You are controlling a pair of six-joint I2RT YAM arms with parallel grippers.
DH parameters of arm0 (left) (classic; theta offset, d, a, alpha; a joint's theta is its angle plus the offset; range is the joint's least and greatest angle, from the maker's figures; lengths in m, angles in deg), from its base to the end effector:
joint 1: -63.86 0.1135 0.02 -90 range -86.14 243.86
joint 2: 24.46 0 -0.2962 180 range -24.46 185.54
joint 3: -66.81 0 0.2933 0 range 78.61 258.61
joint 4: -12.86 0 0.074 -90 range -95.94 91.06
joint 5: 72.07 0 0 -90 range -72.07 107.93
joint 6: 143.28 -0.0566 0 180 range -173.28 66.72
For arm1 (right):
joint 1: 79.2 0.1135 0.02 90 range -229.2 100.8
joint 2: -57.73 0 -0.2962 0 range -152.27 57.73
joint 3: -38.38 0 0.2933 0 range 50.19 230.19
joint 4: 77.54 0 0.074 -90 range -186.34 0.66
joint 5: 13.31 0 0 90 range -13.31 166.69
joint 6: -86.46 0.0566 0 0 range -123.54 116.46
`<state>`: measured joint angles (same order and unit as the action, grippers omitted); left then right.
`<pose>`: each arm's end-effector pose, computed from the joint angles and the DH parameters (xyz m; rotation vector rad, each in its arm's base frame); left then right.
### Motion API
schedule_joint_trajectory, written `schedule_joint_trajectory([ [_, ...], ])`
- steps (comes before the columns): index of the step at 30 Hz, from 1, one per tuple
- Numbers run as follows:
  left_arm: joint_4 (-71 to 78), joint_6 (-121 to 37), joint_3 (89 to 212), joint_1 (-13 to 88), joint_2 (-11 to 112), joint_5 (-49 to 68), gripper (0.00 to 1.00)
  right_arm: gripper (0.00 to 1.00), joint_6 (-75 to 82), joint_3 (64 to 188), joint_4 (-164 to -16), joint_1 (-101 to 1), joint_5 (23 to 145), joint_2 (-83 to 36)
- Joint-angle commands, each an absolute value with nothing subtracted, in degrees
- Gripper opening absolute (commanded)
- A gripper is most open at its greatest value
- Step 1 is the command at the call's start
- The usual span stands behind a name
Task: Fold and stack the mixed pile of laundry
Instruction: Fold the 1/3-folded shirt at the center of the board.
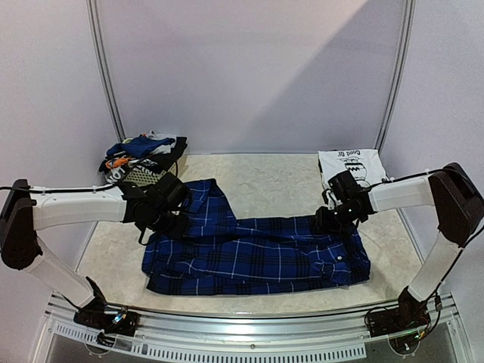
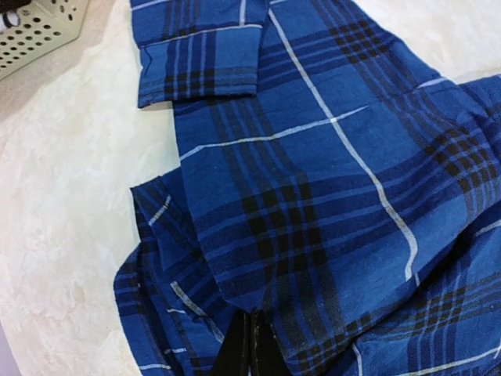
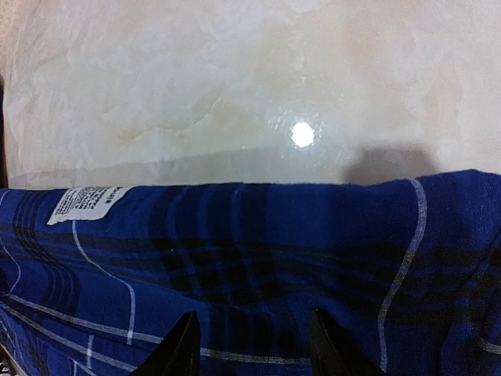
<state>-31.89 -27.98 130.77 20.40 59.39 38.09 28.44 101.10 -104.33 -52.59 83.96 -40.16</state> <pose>0.2446 -0.2049 0.1933 0.3055 2.5662 0.0508 0.3201 0.1684 0.1231 0.0848 2.7340 0.4857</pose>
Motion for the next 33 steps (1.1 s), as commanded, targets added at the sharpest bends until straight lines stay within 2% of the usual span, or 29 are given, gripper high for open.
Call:
schedule_joint_trajectory([
  [1, -35.0, -27.1, 129.9, 19.7, 58.7, 41.7, 0.00, 0.49, 27.8, 101.7, -110.2, -52.4, 74.2, -41.9],
  [6, -33.0, -27.0, 130.1, 19.7, 61.7, 40.2, 0.00, 0.53, 27.2, 105.3, -116.2, -53.1, 67.3, -38.4],
  [13, -31.0, -27.1, 130.0, 19.6, 63.8, 38.1, 0.00, 0.52, 26.2, 106.3, -115.4, -58.3, 70.5, -34.3],
  [28, -30.2, -27.8, 130.0, 19.2, 64.7, 37.4, 0.00, 0.40, 25.2, 107.7, -110.9, -62.1, 75.4, -42.9],
  [32, -30.0, -27.8, 130.0, 19.2, 65.2, 37.3, 0.00, 0.31, 25.0, 107.6, -110.3, -62.3, 75.7, -43.5],
  [33, -30.0, -27.8, 130.0, 19.2, 65.2, 37.3, 0.00, 0.25, 25.0, 107.6, -110.2, -62.3, 75.7, -43.5],
])
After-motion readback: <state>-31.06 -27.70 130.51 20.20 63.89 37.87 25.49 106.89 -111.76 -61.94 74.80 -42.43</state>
